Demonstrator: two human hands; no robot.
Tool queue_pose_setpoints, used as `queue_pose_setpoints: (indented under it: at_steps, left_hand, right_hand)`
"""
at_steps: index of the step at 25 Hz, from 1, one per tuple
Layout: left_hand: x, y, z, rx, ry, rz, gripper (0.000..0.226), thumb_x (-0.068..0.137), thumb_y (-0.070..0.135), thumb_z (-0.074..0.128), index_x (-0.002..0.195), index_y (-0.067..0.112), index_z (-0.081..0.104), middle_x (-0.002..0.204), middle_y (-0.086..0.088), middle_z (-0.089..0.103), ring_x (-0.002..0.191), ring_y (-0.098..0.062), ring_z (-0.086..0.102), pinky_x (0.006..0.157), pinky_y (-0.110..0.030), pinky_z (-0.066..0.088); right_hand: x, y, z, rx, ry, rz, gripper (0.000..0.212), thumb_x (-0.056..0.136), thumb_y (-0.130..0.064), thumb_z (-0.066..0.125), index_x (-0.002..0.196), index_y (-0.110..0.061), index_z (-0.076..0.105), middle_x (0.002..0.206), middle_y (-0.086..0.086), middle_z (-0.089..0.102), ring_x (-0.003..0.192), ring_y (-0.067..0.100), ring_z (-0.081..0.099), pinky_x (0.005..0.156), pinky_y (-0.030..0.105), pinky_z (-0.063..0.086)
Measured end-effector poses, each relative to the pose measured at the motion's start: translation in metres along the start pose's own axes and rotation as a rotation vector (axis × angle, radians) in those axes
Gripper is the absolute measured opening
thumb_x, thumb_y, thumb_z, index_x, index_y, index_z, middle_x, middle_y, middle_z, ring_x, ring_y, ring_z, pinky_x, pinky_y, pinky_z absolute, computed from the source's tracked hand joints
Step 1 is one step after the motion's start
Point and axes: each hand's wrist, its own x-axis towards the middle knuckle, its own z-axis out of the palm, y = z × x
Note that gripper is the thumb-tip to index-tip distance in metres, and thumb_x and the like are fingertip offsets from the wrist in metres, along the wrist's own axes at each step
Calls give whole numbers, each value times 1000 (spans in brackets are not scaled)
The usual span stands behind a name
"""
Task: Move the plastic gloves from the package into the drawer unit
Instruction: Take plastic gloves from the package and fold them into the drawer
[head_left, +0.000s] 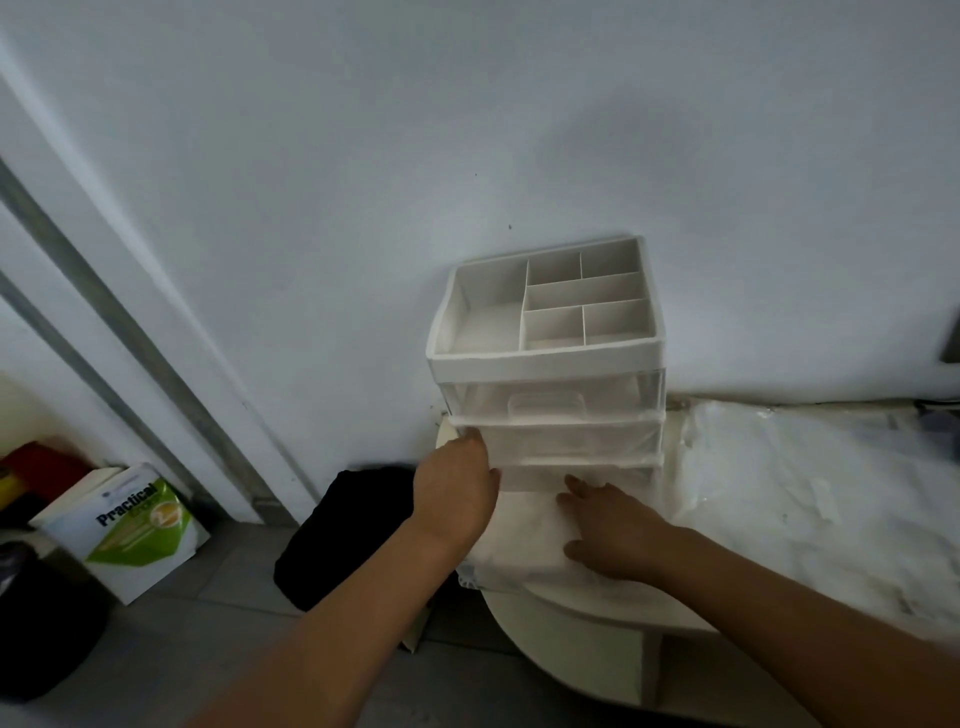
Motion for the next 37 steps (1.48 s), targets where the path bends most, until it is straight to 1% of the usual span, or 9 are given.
queue_pose_setpoints:
  at_steps: [3,6,10,16,21,27,32,34,37]
  left_hand:
    - [-5,15,-5,24,21,140,23,94,33,54,104,12,58,102,-5,66,94,-18,62,71,-25,41]
    - [-3,19,21,-96,-263,161,36,89,35,63,117,11,58,118,-8,62,110,-20,57,87,-25,42]
    - [2,11,45,-75,-604,164,88,84,39,69,149,8,19,157,-12,19,145,-23,17,116,-30,17]
    - [8,9,54,-82,-667,120,110,80,45,71,152,13,-7,160,-7,-9,148,-24,-3,120,-40,11]
    - [5,11,50,-68,-624,162,106,83,41,70,152,10,-5,160,-8,-6,148,-22,-4,118,-32,7]
    - [7,9,38,-186,-570,107,101,79,36,75,152,13,8,159,-6,8,145,-22,16,113,-28,18]
    - [9,3,18,-269,-368,-16,33,86,28,69,112,9,65,122,-7,60,112,-20,56,88,-20,42]
    - [6,18,8,-252,-236,6,29,88,31,65,67,11,61,74,-3,62,75,-16,59,59,-17,39]
    - [-3,60,-2,-321,-117,125,45,89,39,62,55,15,44,55,2,47,54,-9,46,54,-20,33]
  right_hand:
    - [5,3,1,-14,23,10,60,96,-26,45,149,-16,20,159,4,5,140,28,22,114,36,23]
    - [9,2,3,-12,2,-27,60,95,-27,46,149,-17,21,159,6,9,140,28,24,116,36,21]
    - [16,3,7,39,-71,9,79,89,-44,57,151,-25,11,159,6,-1,145,30,7,116,47,8]
    - [17,5,5,161,-6,245,102,73,-40,75,148,-16,11,154,10,10,143,36,4,116,50,13]
    - [8,5,-15,380,-9,214,78,82,-38,68,144,-9,30,148,11,30,137,28,28,109,33,29]
    - [-39,38,-71,530,23,58,29,88,-35,62,107,-14,71,108,-1,69,91,8,62,72,11,45]
    - [-79,104,-81,336,262,268,28,90,-31,60,74,-11,73,73,2,71,63,8,62,50,12,40]
    - [-97,142,-78,127,316,456,31,91,-35,57,81,-9,70,82,7,70,71,16,61,51,19,37]
    - [-124,196,-66,13,278,664,41,94,-35,50,118,-2,58,120,15,61,107,26,58,77,25,42]
